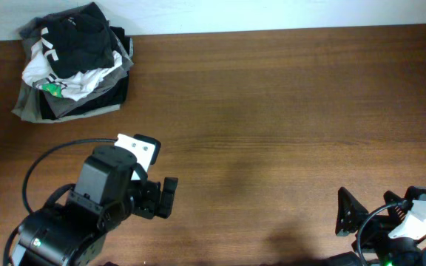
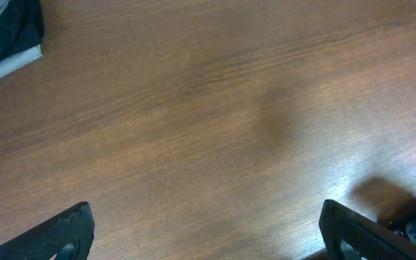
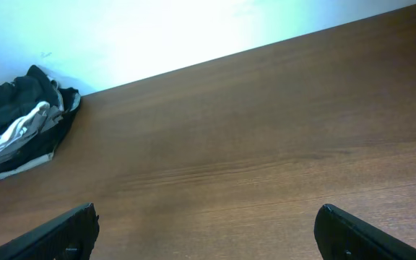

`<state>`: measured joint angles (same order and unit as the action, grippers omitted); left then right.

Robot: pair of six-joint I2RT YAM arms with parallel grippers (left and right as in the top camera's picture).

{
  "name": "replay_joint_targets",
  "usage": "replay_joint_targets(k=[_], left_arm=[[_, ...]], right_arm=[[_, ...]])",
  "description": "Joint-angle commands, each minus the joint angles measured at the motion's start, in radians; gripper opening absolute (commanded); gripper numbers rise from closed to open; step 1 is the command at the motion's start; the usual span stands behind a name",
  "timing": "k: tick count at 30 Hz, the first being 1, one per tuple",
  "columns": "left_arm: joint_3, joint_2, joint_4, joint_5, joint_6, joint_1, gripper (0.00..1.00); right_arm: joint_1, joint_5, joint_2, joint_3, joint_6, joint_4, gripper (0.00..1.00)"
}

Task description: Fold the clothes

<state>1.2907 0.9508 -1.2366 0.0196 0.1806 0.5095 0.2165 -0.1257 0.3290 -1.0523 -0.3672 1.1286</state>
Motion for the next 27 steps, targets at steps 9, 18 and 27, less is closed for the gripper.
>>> replay_joint_targets(k=[9, 18, 27], left_arm=[[-0.004, 0.056, 0.001, 0.012, 0.01, 0.003, 0.99], [-0.004, 0.088, 0.001, 0.012, 0.01, 0.003, 0.99], [-0.004, 0.089, 0.001, 0.012, 0.01, 0.003, 0.99]], right_arm=[[-0.001, -0.025, -0.006, 0.003, -0.008, -0.003, 0.99], [-0.132, -0.029, -0.028, 0.007, -0.008, -0.005, 0.99], [-0.262, 0.066, -0.267, 0.386, 0.132, -0.285, 0.99]])
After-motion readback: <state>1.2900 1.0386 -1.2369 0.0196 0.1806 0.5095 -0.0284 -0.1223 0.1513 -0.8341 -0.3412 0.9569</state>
